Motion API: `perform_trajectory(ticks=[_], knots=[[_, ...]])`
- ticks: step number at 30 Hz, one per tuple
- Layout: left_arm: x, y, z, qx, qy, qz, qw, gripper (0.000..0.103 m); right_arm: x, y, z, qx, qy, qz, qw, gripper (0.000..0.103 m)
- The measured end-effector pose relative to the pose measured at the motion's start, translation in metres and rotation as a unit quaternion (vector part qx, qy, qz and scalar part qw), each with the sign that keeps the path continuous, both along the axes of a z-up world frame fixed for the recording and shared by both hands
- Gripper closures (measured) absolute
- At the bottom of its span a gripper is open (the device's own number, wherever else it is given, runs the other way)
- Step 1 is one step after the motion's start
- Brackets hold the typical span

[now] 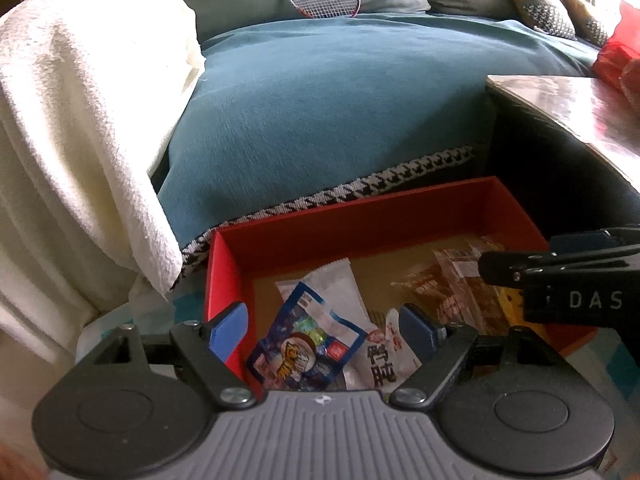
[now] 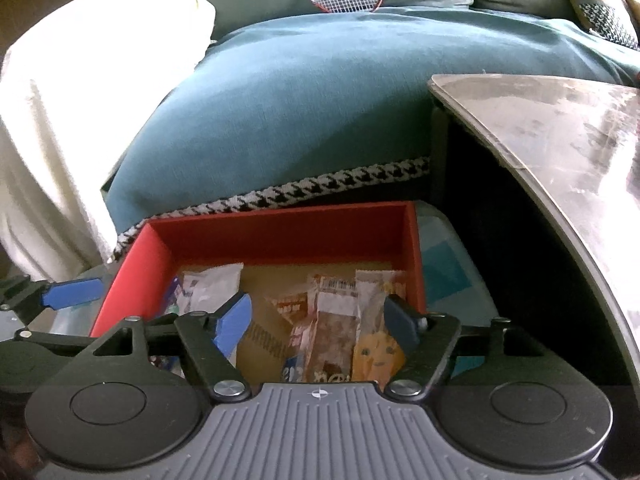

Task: Organize snacks
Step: 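Lower the blue packet into the box with the left tool while the right tool releases the yellow bar, then move both open tools down beside the box toward the remaining snacks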

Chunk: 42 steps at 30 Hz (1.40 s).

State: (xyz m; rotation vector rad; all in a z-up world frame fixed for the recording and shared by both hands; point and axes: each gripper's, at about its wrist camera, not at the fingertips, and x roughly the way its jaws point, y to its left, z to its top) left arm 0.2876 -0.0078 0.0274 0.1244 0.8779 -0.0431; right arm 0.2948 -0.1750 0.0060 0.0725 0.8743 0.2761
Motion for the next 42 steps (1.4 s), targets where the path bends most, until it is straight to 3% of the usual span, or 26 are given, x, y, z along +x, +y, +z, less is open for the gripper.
perform_trajectory(ticks=[8,18,35,39,42], knots=[[-0.016,-0.003,0.002,-0.004,0.007,-0.005,1.0,0.025,-0.014,-0.002,0.006,-0.003,0.002,-0.004,1.0,0.016],[-0.041,-0.002,-0.001,-0.017,0.029,-0.008,0.9994,0.025,-0.035,-0.01,0.003,-0.004,0.025,-0.014,1.0,0.015],[-0.088,-0.007,-0.032,-0.047,0.109,-0.019,0.9927,0.025,-0.079,-0.021,-0.005,0.005,0.06,-0.008,0.998,0.012],[-0.093,-0.015,-0.028,-0.044,0.098,-0.049,0.993,0.025,-0.09,-0.028,-0.003,0.014,0.063,-0.012,0.998,0.012],[-0.096,-0.029,-0.027,-0.05,0.094,-0.105,0.9888,0.025,-0.098,-0.041,0.001,0.028,0.061,-0.025,0.997,0.011]])
